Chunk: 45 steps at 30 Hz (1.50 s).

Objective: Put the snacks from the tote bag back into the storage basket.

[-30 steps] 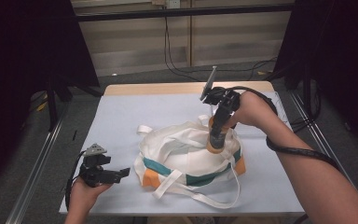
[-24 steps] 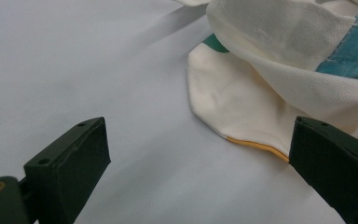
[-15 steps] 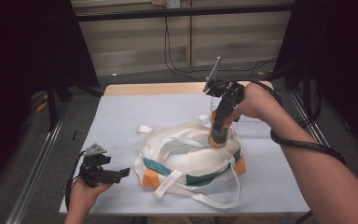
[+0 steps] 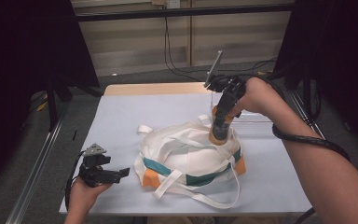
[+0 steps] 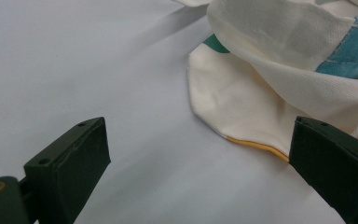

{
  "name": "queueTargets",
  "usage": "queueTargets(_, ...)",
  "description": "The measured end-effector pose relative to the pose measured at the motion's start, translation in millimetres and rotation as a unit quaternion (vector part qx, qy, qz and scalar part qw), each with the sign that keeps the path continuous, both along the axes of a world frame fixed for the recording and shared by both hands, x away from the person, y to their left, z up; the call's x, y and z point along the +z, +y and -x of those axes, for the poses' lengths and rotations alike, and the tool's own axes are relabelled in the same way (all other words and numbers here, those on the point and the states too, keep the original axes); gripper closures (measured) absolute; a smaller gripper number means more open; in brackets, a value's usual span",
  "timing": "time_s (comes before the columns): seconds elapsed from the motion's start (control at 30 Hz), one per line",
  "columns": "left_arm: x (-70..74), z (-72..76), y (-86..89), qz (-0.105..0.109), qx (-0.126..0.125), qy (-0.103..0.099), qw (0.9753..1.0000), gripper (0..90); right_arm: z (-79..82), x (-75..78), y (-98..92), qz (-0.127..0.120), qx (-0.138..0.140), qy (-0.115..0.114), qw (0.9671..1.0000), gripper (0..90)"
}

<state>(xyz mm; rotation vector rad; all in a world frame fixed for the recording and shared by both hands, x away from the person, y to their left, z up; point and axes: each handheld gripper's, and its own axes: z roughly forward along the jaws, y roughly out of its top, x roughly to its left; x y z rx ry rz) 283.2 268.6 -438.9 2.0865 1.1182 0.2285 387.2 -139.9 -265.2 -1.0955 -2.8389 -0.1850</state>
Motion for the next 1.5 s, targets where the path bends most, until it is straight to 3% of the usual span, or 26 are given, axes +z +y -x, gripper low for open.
queueTargets(0.67, -0.6, 0.4, -2.1, -0.003, -0.001, 0.001, 1.0000, 4.8, -7.9, 12.0, -18.7, -0.001, -0.025, -0.001, 0.9997, 30.1)
queueTargets(1.5, -0.1, 1.0, -0.5, -0.004, -0.001, 0.001, 1.0000, 4.8, -26.4, 13.7, -38.9, 0.003, -0.056, -0.007, 0.9984, 30.2)
